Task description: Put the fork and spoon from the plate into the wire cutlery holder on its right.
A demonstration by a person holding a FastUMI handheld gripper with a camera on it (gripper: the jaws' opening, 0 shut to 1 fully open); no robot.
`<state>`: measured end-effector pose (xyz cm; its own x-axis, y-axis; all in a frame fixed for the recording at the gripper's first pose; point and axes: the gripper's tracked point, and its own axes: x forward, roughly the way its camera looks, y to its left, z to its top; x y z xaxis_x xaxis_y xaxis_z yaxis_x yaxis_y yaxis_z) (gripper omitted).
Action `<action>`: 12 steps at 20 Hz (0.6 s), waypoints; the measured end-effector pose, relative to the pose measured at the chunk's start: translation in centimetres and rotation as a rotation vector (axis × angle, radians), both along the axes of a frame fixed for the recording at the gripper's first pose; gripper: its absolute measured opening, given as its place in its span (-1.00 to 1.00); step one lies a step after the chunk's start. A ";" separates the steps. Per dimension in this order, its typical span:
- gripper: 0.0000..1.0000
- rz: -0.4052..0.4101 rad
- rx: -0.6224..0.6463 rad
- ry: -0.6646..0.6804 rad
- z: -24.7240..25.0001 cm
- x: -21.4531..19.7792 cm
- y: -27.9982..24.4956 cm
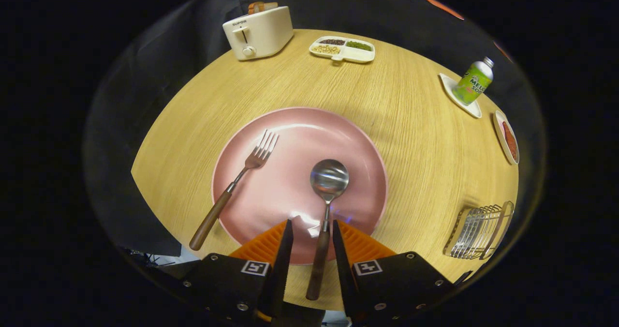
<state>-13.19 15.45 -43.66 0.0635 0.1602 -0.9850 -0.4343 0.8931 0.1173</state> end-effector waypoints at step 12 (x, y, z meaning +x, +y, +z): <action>-0.84 -0.061 -0.058 0.063 -1.0 -0.1 -0.6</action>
